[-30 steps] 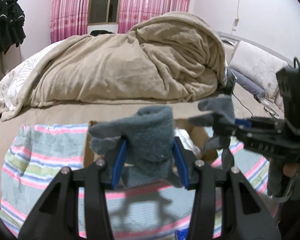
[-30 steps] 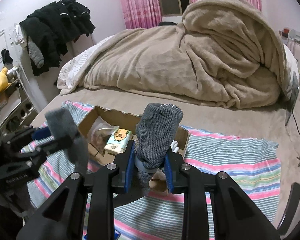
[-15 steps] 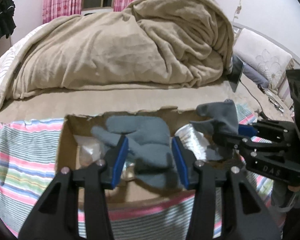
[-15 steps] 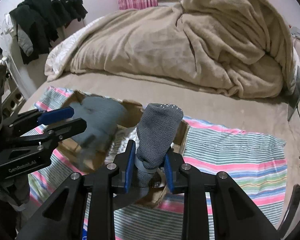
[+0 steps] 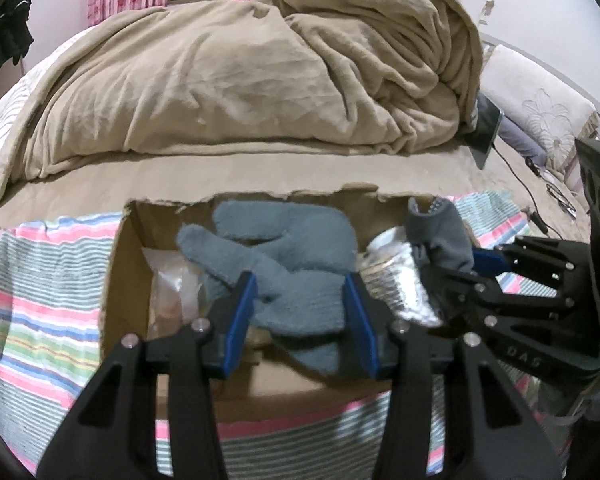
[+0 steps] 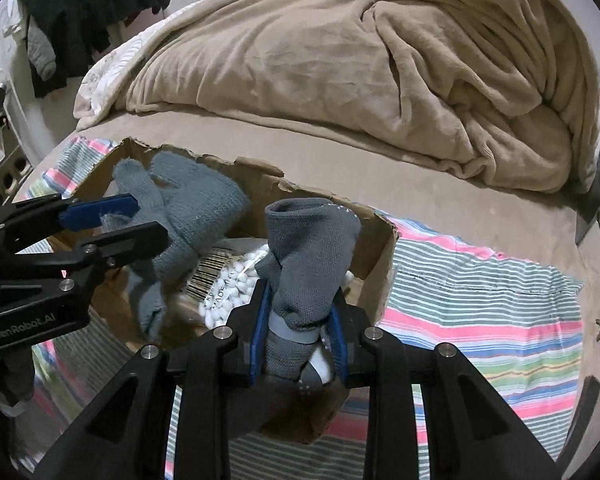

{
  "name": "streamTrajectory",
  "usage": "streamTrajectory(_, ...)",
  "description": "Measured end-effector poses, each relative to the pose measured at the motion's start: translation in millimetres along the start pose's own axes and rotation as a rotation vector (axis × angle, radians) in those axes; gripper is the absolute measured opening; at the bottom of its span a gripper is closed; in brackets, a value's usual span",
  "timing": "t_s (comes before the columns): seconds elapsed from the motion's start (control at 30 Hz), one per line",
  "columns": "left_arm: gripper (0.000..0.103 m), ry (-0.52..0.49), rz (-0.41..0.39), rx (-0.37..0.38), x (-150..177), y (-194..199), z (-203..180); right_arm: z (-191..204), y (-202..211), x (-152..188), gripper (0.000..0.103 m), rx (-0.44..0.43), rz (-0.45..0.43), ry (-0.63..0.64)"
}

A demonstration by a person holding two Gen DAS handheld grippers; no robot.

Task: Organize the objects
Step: 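Carry gloves and socks into the box and open both tools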

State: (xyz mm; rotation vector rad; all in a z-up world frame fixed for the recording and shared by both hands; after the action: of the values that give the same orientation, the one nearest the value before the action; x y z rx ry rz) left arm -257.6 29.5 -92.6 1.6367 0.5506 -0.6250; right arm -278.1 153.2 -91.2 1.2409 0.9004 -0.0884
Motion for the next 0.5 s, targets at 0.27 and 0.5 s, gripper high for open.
streamTrajectory(0.27,0.060,-0.002,-0.011,-0.015,5.3,25.6,-0.3,9.9,26.0,-5.5,0.068,-0.039,-0.062,-0.004)
streamTrajectory(0.5,0.060,0.011,-0.032,-0.022,17.5,56.5,4.5,12.9,60.0,-3.4,0.070,-0.026,-0.110,-0.022)
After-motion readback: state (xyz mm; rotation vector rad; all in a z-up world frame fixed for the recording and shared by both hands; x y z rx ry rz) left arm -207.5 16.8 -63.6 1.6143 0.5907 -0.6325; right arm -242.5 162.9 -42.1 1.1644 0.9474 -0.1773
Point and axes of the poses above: each gripper's, at about its wrist camera, not at the fingertips, and y roughly against the way its jaws point, z to its left, x to its underside, the point moved 10 cm from there along -y, roughly the way its jaws point, and after that the axes turned 1 degree about -y, right-handed, at the moved point
